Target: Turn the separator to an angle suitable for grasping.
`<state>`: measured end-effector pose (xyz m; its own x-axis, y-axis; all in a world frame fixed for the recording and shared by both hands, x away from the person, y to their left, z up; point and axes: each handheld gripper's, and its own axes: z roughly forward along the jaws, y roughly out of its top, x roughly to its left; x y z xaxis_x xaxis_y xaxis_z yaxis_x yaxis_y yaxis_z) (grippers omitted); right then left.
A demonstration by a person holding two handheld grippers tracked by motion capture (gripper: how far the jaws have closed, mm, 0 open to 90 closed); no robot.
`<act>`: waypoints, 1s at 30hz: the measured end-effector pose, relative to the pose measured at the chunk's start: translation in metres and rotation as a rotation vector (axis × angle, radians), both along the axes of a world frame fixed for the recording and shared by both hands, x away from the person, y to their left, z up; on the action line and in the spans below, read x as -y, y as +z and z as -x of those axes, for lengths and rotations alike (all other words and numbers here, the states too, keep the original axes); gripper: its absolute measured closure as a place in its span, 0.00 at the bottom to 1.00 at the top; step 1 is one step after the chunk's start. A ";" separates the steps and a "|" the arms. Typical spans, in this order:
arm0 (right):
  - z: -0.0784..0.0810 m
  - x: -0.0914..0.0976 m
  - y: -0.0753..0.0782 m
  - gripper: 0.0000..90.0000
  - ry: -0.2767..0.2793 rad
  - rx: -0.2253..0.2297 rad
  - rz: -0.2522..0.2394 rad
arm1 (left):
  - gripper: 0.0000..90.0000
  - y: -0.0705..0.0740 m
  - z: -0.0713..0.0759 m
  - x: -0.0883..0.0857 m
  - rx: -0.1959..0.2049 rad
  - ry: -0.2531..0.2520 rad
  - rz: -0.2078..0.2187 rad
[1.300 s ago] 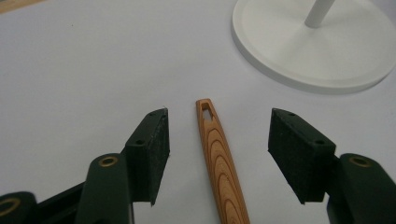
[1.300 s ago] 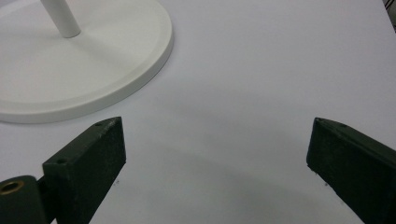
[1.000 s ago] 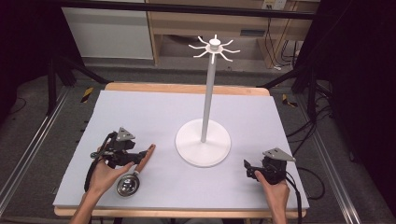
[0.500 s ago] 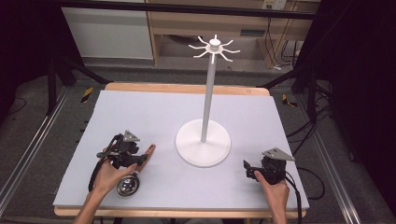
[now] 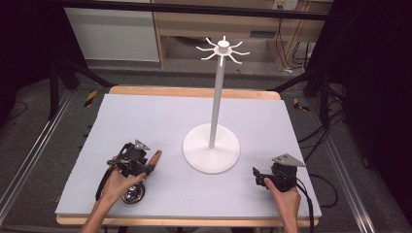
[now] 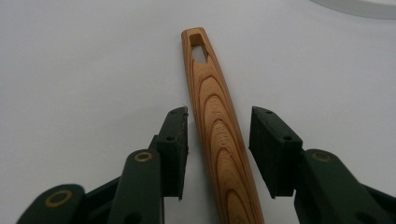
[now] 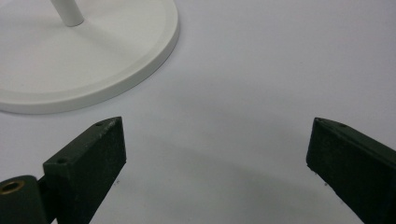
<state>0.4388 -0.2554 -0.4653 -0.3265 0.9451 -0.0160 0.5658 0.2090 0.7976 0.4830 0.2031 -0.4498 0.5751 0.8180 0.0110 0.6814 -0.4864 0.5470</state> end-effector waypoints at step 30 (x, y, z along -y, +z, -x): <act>0.000 0.002 0.000 0.06 -0.003 -0.005 -0.010 | 0.73 -0.006 -0.001 -0.001 -0.059 -0.007 -0.010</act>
<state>0.4391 -0.2573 -0.4657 -0.3235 0.9462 -0.0047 0.5708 0.1991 0.7966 0.4835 0.2042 -0.4557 0.5809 0.8139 -0.0149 0.7088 -0.4967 0.5008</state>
